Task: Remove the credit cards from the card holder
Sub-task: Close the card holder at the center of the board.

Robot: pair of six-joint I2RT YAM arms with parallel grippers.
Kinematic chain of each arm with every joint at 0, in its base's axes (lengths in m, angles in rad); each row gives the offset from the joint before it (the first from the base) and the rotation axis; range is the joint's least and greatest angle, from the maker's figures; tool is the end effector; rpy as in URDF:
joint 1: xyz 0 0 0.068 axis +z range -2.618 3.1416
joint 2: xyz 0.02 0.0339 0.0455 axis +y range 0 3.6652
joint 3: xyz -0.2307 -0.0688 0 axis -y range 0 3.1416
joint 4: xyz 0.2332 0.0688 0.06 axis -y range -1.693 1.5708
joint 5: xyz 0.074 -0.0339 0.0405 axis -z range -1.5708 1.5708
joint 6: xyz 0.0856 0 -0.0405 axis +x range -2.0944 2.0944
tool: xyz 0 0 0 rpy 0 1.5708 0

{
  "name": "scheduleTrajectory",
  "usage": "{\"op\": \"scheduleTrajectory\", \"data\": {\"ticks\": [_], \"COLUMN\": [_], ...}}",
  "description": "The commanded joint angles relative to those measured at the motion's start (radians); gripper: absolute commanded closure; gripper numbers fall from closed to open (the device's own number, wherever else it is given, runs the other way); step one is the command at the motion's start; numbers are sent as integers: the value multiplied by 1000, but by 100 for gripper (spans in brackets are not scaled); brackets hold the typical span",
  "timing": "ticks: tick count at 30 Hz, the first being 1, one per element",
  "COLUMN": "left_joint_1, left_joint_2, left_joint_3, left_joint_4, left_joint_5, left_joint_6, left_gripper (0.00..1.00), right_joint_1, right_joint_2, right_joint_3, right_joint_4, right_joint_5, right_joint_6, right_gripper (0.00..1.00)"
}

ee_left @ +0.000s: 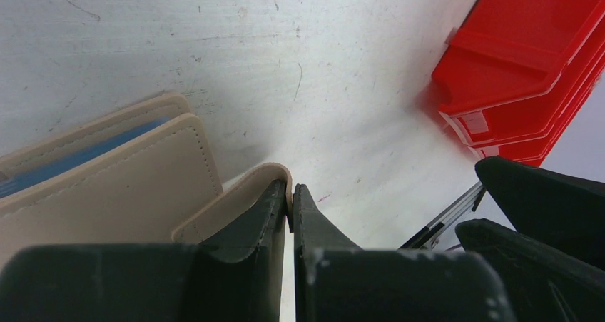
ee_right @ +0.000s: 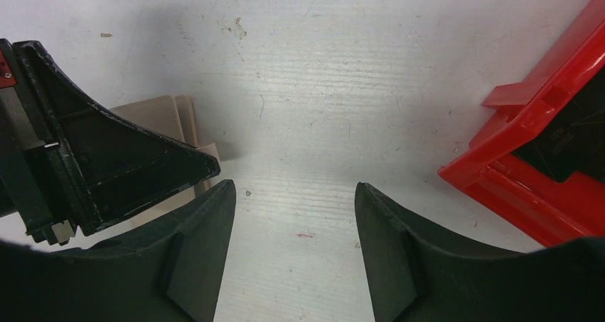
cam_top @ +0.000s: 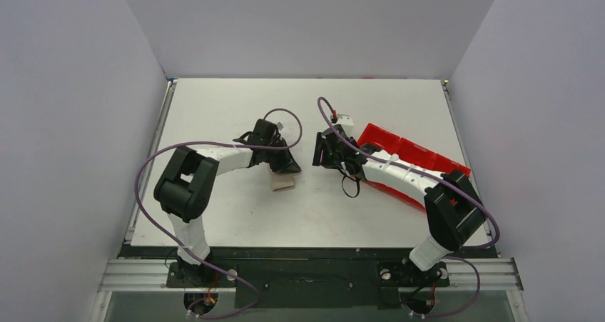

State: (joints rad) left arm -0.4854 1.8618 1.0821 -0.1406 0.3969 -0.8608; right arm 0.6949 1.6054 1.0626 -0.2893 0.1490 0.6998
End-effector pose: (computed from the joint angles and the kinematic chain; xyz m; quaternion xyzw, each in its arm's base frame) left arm 0.3267 -0.2097 0.0915 -0.1115 0.9244 -0.3414 0.1285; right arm 0.2889 0.2243 0.1577 0.0291 0.9299 0.1780 0.3205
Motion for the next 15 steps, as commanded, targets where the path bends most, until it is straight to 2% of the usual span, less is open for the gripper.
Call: {"op": "scheduleTrajectory", "data": {"ticks": [1, 9, 15], "left_joint_1": [-5, -4, -2], "left_joint_2": [8, -43, -79], "left_joint_3": [-16, 34, 77], "left_joint_4": [96, 25, -22], "left_joint_5": [53, 33, 18], "left_joint_6": [7, 62, 89], "left_gripper": [95, 68, 58], "right_joint_1": [7, 8, 7], "right_joint_2": [-46, -45, -48], "right_joint_3": [-6, 6, 12], "right_joint_4": [22, 15, 9], "right_joint_5": [21, 21, 25], "right_joint_6": [8, 1, -2], "right_gripper": [42, 42, 42]}}
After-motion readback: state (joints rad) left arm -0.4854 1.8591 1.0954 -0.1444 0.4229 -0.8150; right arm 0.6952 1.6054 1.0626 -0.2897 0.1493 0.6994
